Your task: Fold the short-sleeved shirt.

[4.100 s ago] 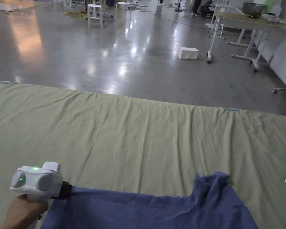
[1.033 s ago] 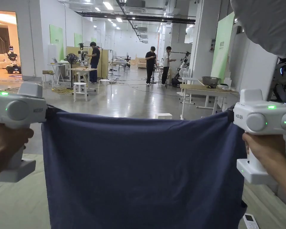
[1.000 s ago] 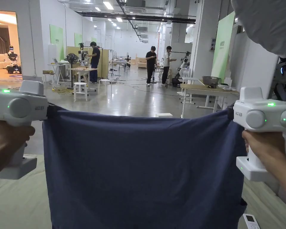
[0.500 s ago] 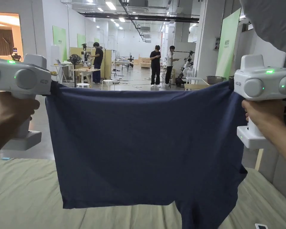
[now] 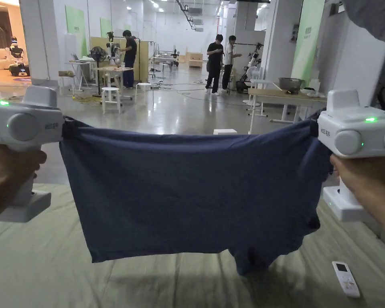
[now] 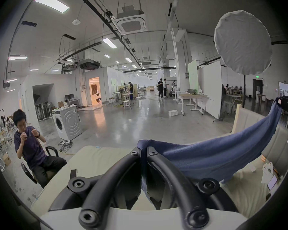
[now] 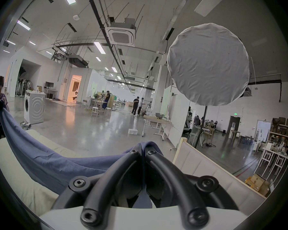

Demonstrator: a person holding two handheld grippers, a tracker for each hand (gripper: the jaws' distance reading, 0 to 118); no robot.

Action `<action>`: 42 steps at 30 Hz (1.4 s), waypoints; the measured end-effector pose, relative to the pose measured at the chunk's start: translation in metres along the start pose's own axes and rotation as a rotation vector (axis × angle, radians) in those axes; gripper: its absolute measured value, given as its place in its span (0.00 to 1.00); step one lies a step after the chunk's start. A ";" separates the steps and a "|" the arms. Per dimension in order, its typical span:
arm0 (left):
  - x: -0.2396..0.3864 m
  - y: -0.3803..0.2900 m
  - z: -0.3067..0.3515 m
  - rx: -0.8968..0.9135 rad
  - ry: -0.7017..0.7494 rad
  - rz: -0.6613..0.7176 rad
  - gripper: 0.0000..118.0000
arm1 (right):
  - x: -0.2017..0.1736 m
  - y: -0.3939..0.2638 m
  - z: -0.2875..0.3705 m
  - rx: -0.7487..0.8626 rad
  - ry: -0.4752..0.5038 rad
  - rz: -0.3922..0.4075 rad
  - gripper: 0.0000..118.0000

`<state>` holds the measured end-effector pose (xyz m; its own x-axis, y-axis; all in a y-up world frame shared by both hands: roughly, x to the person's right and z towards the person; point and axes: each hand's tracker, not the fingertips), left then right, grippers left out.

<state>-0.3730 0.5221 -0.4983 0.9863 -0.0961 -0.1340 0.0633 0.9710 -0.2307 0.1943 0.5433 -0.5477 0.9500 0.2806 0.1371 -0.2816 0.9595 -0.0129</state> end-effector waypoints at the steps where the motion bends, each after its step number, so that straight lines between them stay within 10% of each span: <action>1: -0.001 -0.015 0.009 -0.010 -0.005 -0.004 0.04 | -0.001 -0.009 0.010 -0.005 0.001 0.007 0.02; 29: -0.018 -0.287 0.211 -0.424 -0.099 0.050 0.04 | -0.001 -0.251 0.280 -0.585 0.166 -0.056 0.02; 42: -0.013 -0.387 0.200 -0.814 -0.117 0.019 0.04 | -0.012 -0.367 0.310 -0.923 0.284 0.053 0.02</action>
<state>-0.3797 0.1909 -0.2143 0.9984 -0.0142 -0.0545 -0.0398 0.5055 -0.8619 0.2448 0.1794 -0.2371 0.9704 0.2037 -0.1294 -0.2233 0.5544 -0.8018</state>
